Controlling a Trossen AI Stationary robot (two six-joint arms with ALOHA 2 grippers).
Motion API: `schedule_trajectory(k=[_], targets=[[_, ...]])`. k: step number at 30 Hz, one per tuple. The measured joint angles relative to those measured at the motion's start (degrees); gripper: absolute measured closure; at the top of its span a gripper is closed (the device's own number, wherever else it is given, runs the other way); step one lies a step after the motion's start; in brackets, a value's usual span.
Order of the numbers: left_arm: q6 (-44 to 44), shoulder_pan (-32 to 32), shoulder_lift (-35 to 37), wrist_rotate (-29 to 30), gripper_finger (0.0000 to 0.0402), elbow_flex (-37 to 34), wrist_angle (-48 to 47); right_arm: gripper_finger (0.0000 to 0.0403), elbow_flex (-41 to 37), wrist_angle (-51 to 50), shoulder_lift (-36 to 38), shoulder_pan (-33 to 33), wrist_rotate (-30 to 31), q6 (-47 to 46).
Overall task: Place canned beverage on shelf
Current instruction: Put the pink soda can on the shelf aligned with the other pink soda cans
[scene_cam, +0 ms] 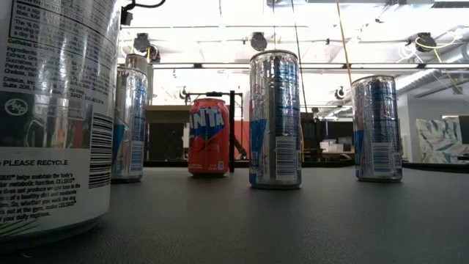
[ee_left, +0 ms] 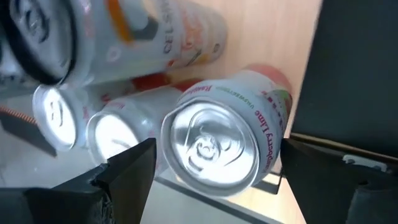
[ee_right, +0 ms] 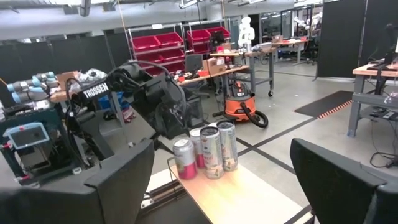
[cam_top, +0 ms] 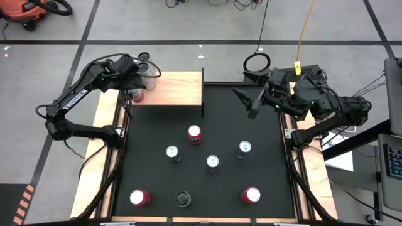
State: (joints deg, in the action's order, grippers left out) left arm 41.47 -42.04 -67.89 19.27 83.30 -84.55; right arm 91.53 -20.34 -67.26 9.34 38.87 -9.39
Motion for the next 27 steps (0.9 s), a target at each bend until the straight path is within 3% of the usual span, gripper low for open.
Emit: schedule_trajectory(k=[7, 12, 15, 21, 24, 27], targets=[[-8.2, 0.1, 1.1, 2.1, 0.0074, 2.0, -1.9, 0.0046, 0.0, -2.3, 0.0, 0.0, -0.1, -0.8], [-19.8, 1.3, 2.6, 1.9, 0.0074, 3.3, -4.3, 0.0046, 0.0, -2.6, 0.0, -0.3, -0.3, -1.0], [-31.7, 2.6, 4.0, 1.7, 0.0074, 4.1, -4.7, 0.0046, 0.0, -4.6, 0.0, -1.3, -2.9, -3.0], [-67.2, 4.2, 6.3, -1.7, 0.0074, 5.5, -4.2, 0.0046, 0.0, -8.7, -1.4, -4.2, -9.7, -6.6], [-77.3, 5.9, 8.2, -2.5, 0.0074, 5.5, -4.1, 0.0046, 0.0, -9.0, -3.6, -6.7, -14.9, -6.4], [-81.6, 7.7, 10.0, -2.3, 0.0074, 5.5, -3.9, 0.0048, 0.0, -7.5, -7.5, -9.3, -20.6, -5.9]])
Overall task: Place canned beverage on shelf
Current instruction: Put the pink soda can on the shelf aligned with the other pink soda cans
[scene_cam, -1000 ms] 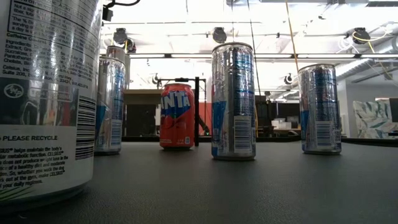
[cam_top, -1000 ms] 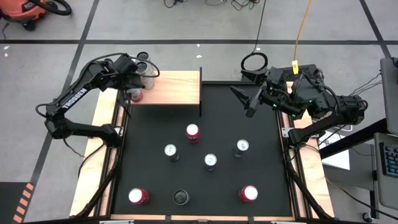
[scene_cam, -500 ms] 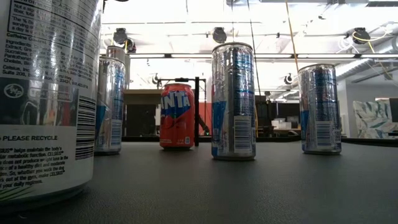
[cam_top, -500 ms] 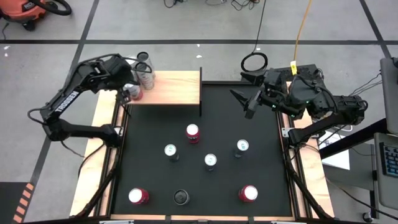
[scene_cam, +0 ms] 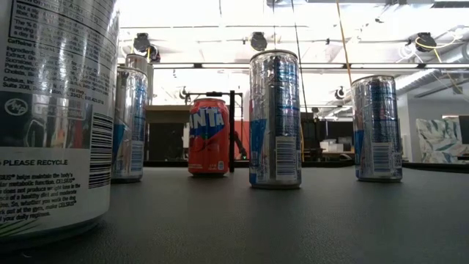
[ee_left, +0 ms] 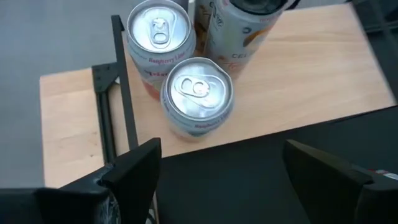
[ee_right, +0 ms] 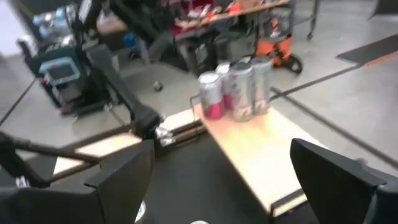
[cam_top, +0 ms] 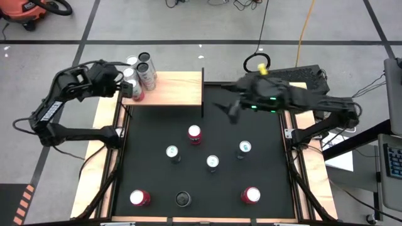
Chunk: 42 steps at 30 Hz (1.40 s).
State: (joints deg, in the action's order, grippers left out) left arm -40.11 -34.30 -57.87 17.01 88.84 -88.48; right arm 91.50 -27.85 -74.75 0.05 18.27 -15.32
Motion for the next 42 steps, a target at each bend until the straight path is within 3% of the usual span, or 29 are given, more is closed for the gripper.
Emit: schedule_trajectory(k=[7, 16, 19, 24, 30, 33, 42], targets=[[0.1, 1.9, 4.4, 0.6, 0.0075, -0.1, 1.7, 0.0083, 0.0, 13.9, -12.2, -3.5, -5.4, 0.4], [0.0, 1.9, 7.2, 5.8, 0.0075, -0.2, 2.0, 0.0154, 0.8, 47.8, -31.0, -6.9, -9.5, -5.3], [0.0, 1.9, 8.0, 6.0, 0.0075, -0.2, 2.1, 0.0182, 7.6, 45.0, -37.0, -8.0, -9.6, -5.1], [2.1, 1.9, 9.2, 5.5, 0.0075, -0.2, 3.1, 0.0222, 26.2, 36.3, -47.3, -9.0, -10.8, 0.3], [3.0, 1.9, 10.3, 3.9, 0.0075, -0.2, 3.1, 0.0259, 43.0, 31.0, -61.4, -10.1, -10.8, -1.1], [3.2, 1.9, 10.7, 3.4, 0.0075, -0.6, 3.1, 0.0276, 41.6, 36.1, -62.4, -9.8, -9.8, -2.5], [3.0, 1.9, 13.0, 1.9, 0.0075, -6.1, 3.3, 0.032, 42.3, 28.1, -63.2, -8.8, -9.3, 2.6]])
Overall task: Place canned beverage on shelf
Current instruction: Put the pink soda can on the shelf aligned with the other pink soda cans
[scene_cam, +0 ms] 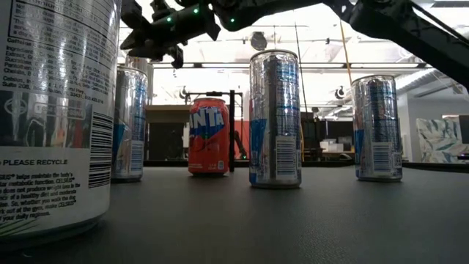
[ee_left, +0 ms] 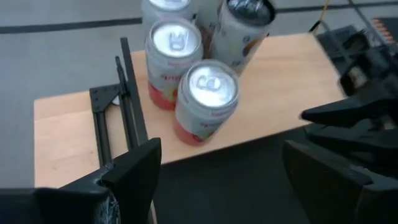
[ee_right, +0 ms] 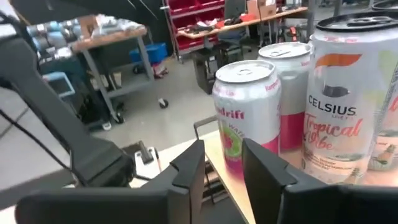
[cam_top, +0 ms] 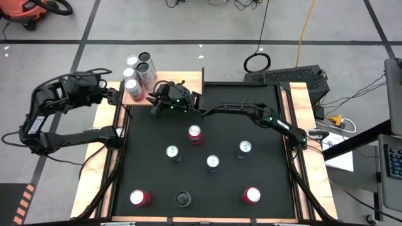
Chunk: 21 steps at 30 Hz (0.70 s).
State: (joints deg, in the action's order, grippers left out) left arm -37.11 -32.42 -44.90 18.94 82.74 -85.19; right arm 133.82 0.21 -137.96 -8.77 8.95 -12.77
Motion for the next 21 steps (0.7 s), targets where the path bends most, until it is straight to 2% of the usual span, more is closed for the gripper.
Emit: schedule_trajectory(k=[4, 7, 11, 18, 21], targets=[[2.6, 0.0, 1.6, -3.4, 0.0075, -6.1, 4.4, 0.0329, 0.0, -3.6, 0.2, -0.1, -0.2, 0.5], [5.8, 0.0, 3.8, -7.3, 0.0086, -10.9, 13.3, 0.0337, -0.1, -5.9, 1.0, -0.2, -1.6, 2.9], [8.6, 0.3, 7.0, -10.4, 0.0127, -16.2, 23.3, 0.035, 0.0, -11.1, 4.7, 0.5, -2.0, 5.0], [10.6, 0.3, 11.0, -12.8, 0.0203, -21.3, 27.0, 0.0372, 0.0, -27.8, 11.3, 0.9, -1.7, 8.2], [15.9, 0.4, 11.0, -17.2, 0.023, -23.8, 31.8, 0.038, 0.0, -32.1, 14.5, 0.9, -1.7, 9.5]])
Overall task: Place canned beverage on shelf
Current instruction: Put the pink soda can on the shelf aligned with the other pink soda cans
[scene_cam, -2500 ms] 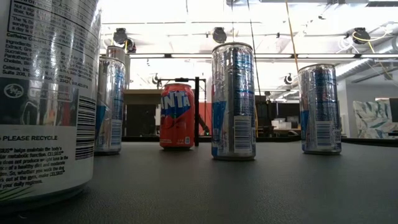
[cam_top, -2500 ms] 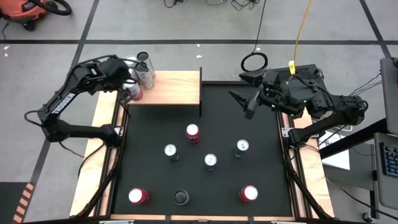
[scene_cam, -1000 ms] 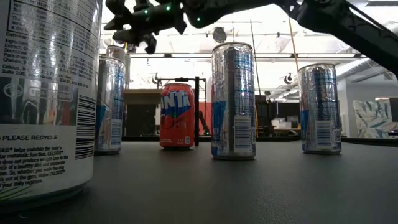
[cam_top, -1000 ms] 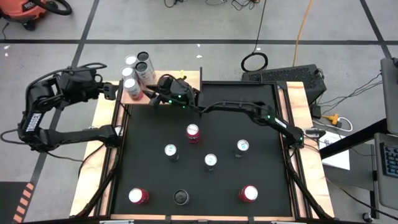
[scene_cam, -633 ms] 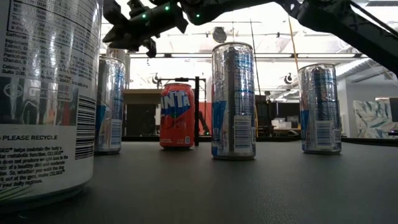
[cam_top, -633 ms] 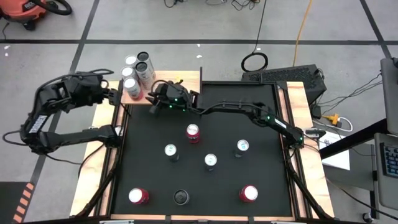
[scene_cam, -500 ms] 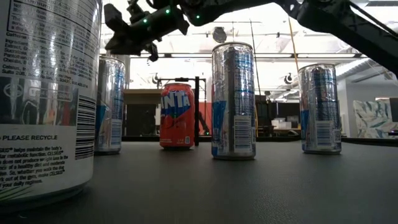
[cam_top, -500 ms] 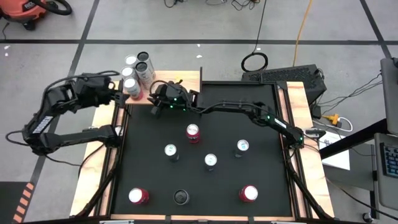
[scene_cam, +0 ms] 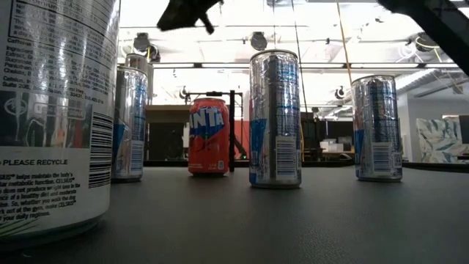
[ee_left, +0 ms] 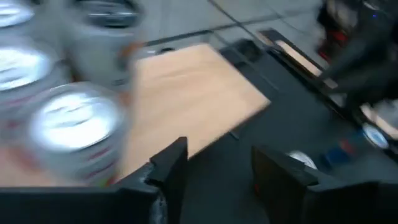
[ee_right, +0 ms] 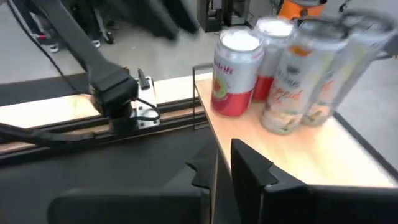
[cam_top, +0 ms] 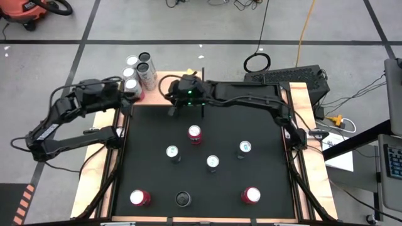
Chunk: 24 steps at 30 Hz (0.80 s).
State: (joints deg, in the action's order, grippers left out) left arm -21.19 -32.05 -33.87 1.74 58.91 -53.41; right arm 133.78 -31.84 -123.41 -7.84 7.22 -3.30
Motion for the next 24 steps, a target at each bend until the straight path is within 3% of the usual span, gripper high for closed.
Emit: schedule_trajectory(k=[4, 7, 9, 14, 20, 24], targets=[[13.6, 0.4, -1.6, -9.8, 0.0267, -2.7, 1.5, 0.0387, 0.0, -4.3, 3.4, -0.1, 0.0, 2.1], [10.9, 0.4, -3.7, -16.4, 0.0284, -4.4, 2.6, 0.0391, 0.0, -6.4, 5.6, -0.6, 0.0, 3.9], [6.6, 0.4, -5.0, -16.1, 0.0287, -6.7, 3.8, 0.0392, 0.0, -8.1, 7.4, -1.1, 0.0, 4.8], [5.1, 0.7, -6.8, -7.3, 0.0296, -12.1, 11.6, 0.0392, 0.0, -12.5, 10.2, -2.6, 0.0, 6.2], [0.6, 4.1, -4.8, 10.1, 0.0362, -15.3, 16.8, 0.0392, 0.0, -18.4, 12.8, -3.9, 0.0, 7.0], [0.4, 6.7, -4.3, 13.4, 0.0397, -16.2, 20.1, 0.0392, 0.0, -21.4, 13.4, -4.2, 0.0, 7.1]])
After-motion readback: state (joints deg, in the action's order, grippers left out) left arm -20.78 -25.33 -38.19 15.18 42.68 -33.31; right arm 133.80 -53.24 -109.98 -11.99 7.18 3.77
